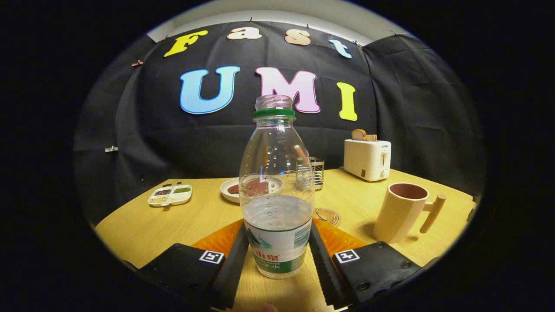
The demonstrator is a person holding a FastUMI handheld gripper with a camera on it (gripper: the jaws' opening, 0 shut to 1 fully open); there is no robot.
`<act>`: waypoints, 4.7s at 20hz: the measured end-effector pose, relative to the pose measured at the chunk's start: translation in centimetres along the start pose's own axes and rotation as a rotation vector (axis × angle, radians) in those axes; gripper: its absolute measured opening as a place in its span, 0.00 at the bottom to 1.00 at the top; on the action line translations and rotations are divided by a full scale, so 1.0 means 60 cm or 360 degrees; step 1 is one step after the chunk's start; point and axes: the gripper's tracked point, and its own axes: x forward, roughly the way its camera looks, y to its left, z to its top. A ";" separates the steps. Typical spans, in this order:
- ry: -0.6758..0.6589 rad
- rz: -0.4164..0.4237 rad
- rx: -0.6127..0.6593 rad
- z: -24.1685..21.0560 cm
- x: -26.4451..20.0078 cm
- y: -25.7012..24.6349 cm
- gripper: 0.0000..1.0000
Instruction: Take the bottle from table, then pour the juice into the cup, finally place the bottle on the coaster
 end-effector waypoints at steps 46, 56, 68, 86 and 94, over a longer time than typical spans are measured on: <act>0.0410 0.0240 0.2276 0.084 0.000 -0.057 0.73; 0.0335 0.0181 0.2526 0.089 0.025 -0.071 0.74; 0.0294 0.0157 0.2680 0.095 0.045 -0.081 0.73; 0.0226 0.0152 0.2837 0.109 0.060 -0.083 0.73; 0.0190 0.0146 0.2894 0.114 0.065 -0.084 0.73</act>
